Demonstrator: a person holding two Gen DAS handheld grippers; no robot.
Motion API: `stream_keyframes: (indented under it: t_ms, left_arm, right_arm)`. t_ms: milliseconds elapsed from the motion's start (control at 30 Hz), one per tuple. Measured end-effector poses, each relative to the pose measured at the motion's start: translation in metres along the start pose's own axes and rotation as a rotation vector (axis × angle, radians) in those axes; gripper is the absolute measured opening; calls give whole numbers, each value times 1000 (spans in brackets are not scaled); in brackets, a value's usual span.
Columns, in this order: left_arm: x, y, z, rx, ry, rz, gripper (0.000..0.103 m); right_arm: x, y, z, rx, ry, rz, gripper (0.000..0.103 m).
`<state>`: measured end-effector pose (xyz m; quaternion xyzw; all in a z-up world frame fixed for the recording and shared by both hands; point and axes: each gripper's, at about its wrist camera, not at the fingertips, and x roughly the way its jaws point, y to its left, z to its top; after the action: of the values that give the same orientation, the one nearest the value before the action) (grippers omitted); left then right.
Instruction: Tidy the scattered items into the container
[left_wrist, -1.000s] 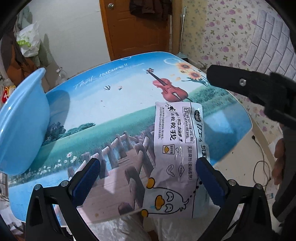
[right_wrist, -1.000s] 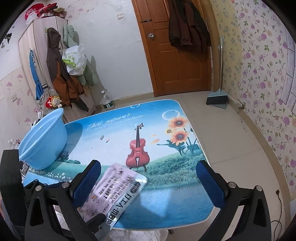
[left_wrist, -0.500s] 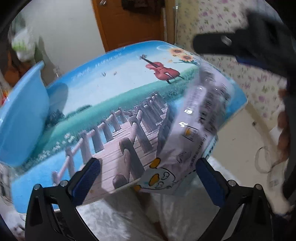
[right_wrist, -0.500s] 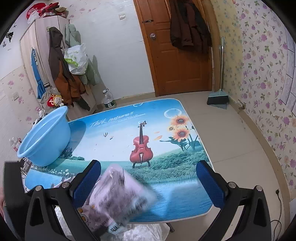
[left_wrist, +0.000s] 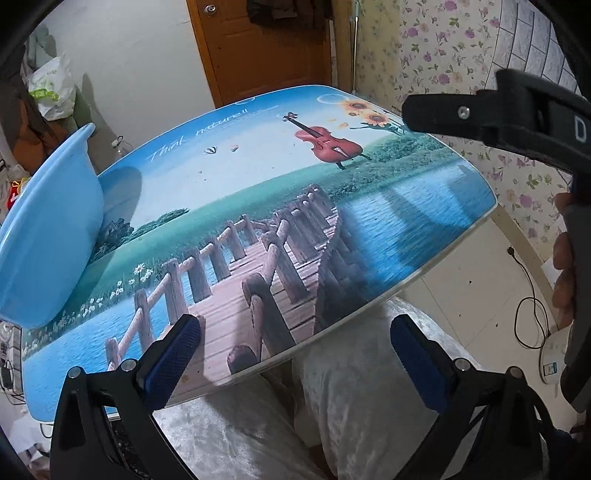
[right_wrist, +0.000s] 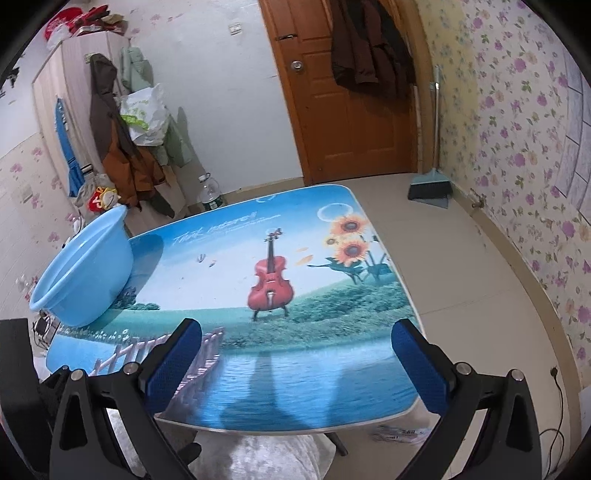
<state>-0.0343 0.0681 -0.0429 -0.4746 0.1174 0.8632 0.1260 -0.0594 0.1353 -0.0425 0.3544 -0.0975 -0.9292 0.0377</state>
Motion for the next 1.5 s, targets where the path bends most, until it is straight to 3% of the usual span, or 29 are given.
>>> stream_keyframes:
  t_ms: [1033, 1500]
  left_arm:
    - [0, 1, 0, -10, -2, -2, 103]
    - [-17, 1, 4, -10, -51, -13, 103]
  right_arm:
    - [-4, 2, 2, -16, -6, -3, 103]
    - [-21, 11, 9, -44, -34, -23, 103]
